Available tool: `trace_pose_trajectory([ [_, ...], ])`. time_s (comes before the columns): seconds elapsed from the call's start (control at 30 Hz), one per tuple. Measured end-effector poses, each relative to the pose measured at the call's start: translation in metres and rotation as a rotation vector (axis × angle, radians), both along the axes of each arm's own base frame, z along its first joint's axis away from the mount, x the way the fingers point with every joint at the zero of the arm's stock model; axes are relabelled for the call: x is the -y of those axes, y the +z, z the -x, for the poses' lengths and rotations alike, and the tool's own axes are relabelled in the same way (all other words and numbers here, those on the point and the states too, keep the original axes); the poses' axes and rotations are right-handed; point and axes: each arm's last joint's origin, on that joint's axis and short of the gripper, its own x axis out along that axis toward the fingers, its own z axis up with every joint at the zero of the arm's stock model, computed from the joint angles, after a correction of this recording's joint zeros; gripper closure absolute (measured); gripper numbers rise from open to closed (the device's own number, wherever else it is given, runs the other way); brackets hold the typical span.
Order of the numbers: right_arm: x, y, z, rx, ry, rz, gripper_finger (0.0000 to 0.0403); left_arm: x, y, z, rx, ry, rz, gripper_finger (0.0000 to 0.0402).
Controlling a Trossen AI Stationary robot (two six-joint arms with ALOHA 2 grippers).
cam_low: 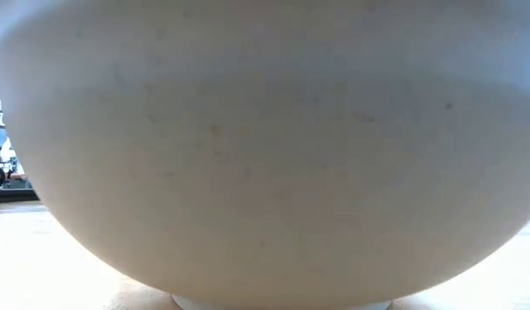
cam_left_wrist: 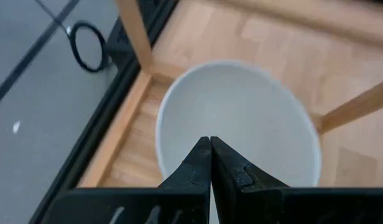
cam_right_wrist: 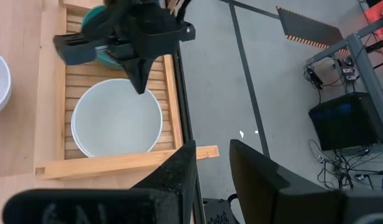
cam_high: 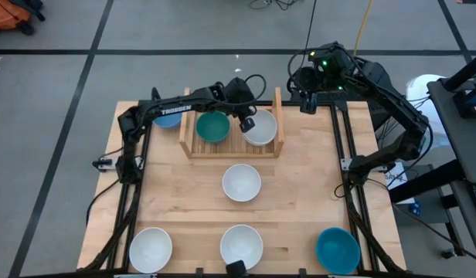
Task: Place and stack bowls onto a shelf
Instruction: Stack the white bowl on top of the white bowl on the shelf
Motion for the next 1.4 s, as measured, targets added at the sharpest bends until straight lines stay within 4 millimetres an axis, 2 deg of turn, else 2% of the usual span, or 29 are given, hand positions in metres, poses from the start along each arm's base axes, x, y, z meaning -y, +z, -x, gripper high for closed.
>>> trace_pose_trajectory([
  [0.43, 0.0, 0.0, 0.0, -0.003, 0.004, 0.004, 0.0309, -0.013, -0.017, 0.001, -0.059, 0.042, 0.002, 0.0401],
  [0.6, 0.0, 0.0, 0.0, -0.004, 0.004, 0.004, 0.0309, -0.015, -0.032, -0.002, -0.1, 0.046, 0.024, 0.0401],
  [1.13, 0.0, 0.0, 0.0, -0.003, 0.006, 0.003, 0.0309, -0.026, -0.031, 0.0, -0.068, 0.069, 0.001, 0.0401],
  [1.23, 0.0, 0.0, 0.0, -0.008, 0.014, 0.01, 0.0309, -0.022, -0.016, 0.004, -0.045, 0.059, 0.001, 0.0401],
  [1.4, -0.002, 0.002, 0.003, -0.004, 0.015, 0.017, 0.0309, -0.003, 0.059, 0.027, 0.078, 0.038, -0.05, 0.0401],
])
